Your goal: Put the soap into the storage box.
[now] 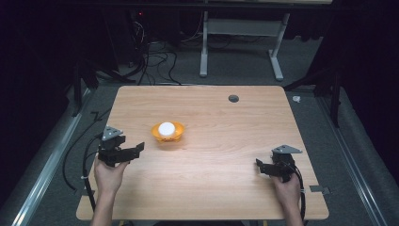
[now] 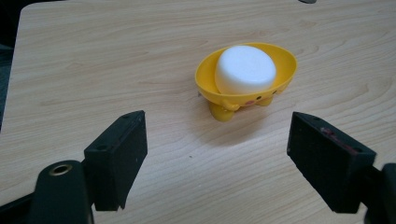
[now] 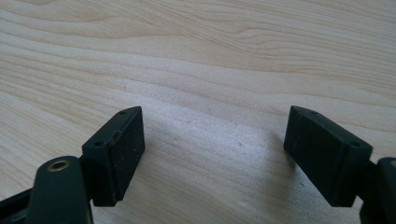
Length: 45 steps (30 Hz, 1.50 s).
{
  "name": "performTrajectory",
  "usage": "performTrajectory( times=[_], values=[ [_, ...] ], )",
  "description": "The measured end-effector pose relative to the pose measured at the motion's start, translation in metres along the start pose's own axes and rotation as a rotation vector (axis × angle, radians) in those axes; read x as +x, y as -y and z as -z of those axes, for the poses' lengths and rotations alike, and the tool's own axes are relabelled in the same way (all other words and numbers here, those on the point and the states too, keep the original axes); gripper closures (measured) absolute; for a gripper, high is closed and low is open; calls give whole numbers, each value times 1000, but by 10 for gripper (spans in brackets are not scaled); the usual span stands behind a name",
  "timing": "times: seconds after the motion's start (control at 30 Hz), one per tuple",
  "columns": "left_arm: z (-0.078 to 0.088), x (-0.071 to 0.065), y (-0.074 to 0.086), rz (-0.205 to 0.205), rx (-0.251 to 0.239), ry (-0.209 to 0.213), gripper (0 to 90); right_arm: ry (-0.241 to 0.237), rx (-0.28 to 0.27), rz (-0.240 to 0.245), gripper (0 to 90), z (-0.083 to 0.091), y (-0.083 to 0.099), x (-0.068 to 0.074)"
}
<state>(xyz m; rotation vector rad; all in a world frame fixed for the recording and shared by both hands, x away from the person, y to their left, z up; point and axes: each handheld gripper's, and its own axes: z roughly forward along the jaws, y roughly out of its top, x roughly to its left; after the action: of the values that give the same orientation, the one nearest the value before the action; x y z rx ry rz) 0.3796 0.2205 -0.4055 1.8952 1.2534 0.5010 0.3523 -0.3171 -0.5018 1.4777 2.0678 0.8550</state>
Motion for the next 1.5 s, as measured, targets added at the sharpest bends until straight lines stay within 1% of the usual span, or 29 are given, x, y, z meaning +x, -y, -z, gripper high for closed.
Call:
performTrajectory(
  times=[0.03, 0.07, 0.13, 0.53, 0.77, 0.87, 1.2, 1.5],
  values=[
    [1, 0, 1, -4, 6, -1, 211, 0, 0, 1, 212, 0, 0, 0],
    [1, 0, 2, 2, 4, -2, 211, 0, 0, 1, 212, 0, 0, 0],
    [1, 0, 6, 1, 12, -1, 210, 1, 0, 1, 211, 0, 0, 0],
    [2, 1, 18, 19, 12, -2, 208, 1, 1, 2, 211, 0, 0, 0],
    [1, 4, 27, 25, 34, 0, 208, 1, 1, 2, 211, 0, 0, 0],
    [1, 5, 30, 31, 34, -1, 208, 2, 1, 2, 211, 0, 0, 0],
    [-2, 5, 37, 44, 42, 0, 208, 1, 1, 2, 211, 0, 0, 0],
    [-4, 5, 46, 51, 46, -12, 209, 1, 1, 3, 211, 0, 0, 0]
  ],
)
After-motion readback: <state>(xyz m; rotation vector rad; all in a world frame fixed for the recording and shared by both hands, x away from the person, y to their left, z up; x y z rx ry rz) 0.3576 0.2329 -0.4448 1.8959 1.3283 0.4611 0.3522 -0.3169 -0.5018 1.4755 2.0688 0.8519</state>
